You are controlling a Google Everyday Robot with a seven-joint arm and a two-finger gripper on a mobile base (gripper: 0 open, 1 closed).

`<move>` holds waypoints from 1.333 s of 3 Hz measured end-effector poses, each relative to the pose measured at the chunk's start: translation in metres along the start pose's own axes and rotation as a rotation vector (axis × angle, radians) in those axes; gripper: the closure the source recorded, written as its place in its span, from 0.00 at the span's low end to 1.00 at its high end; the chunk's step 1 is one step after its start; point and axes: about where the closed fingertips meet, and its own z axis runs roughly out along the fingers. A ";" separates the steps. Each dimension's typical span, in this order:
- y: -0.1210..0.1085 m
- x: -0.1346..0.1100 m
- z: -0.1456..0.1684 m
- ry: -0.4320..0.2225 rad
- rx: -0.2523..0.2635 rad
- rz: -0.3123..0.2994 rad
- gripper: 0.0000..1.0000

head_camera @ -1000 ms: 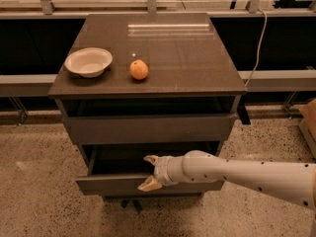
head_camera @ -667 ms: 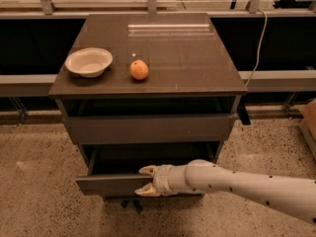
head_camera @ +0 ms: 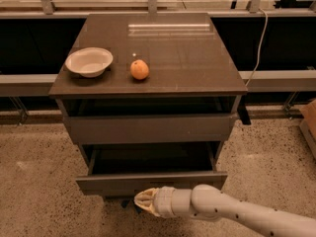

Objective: Close middle drawer

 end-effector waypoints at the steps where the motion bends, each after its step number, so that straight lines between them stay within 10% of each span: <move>1: 0.005 0.041 0.025 -0.012 0.024 0.073 1.00; 4: -0.049 0.075 0.060 -0.038 0.095 0.123 1.00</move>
Offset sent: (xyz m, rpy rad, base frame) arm 0.0198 0.0057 -0.1005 0.0371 0.0936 -0.1575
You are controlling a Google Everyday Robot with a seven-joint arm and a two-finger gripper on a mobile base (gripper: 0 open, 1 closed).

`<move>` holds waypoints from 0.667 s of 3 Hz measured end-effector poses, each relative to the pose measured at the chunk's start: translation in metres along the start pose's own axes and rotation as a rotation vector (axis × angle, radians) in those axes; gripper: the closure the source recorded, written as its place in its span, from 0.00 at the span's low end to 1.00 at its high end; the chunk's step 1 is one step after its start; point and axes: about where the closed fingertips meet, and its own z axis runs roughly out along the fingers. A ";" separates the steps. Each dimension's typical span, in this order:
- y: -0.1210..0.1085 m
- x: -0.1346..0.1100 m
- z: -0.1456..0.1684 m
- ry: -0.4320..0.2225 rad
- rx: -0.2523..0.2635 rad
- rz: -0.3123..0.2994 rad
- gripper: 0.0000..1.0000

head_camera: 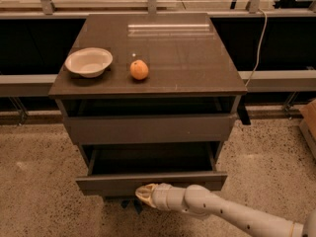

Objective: Close middle drawer

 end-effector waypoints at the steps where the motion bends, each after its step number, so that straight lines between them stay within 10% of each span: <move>1: -0.024 -0.004 0.004 0.010 0.021 -0.011 1.00; 2: -0.028 -0.005 0.006 0.012 0.025 -0.011 1.00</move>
Offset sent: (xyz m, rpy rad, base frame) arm 0.0781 -0.0055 0.0108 -0.0578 -0.0322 -0.0518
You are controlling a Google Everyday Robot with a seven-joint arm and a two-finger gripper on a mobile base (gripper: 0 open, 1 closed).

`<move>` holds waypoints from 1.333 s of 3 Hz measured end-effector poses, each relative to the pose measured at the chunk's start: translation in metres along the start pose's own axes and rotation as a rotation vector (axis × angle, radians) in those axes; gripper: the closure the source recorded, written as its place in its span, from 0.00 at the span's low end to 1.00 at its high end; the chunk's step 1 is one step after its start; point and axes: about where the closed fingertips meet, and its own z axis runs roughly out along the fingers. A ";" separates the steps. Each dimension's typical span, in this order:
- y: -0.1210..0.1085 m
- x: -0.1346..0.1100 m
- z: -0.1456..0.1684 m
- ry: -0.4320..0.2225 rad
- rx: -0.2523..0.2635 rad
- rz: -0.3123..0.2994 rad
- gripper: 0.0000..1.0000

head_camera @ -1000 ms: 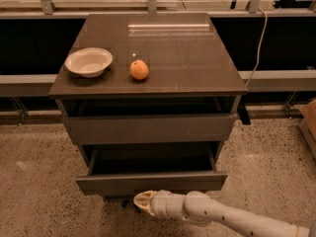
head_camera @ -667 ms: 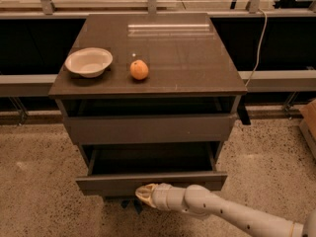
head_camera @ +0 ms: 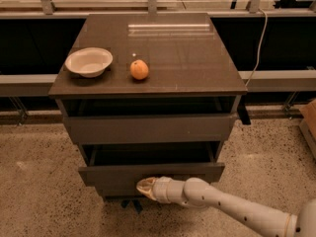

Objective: Close middle drawer

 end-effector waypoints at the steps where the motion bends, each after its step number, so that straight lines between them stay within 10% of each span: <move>1: -0.030 -0.009 0.009 0.009 0.027 -0.001 1.00; 4: -0.031 -0.036 0.006 -0.043 0.029 -0.039 1.00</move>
Offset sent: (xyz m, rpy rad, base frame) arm 0.0808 -0.0035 0.0203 -0.0264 -0.0313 -0.0619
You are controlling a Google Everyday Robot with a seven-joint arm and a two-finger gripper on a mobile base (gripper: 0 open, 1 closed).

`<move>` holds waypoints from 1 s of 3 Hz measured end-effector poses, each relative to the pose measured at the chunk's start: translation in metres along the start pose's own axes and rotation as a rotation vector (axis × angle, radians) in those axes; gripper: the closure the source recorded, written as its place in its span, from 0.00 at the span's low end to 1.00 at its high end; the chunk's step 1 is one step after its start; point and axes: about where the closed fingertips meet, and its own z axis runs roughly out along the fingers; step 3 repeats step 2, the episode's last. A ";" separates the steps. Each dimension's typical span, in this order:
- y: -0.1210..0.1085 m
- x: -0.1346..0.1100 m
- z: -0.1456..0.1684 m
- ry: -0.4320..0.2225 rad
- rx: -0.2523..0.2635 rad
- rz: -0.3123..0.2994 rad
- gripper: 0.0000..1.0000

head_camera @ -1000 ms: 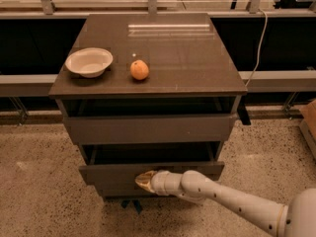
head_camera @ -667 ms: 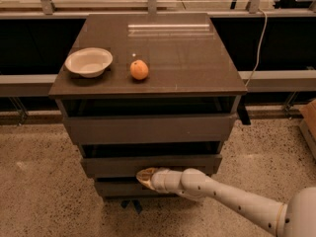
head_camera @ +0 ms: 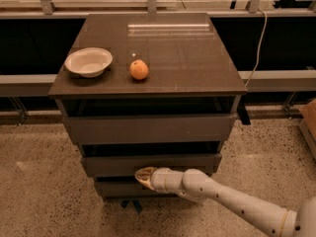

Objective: Close middle drawer

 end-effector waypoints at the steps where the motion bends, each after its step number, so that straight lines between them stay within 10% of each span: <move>1: 0.031 -0.027 -0.024 -0.090 -0.002 0.047 1.00; 3: 0.052 -0.047 -0.041 -0.127 -0.014 0.105 1.00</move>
Offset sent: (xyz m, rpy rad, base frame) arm -0.0893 0.0019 0.0828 0.2264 0.0886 -0.0359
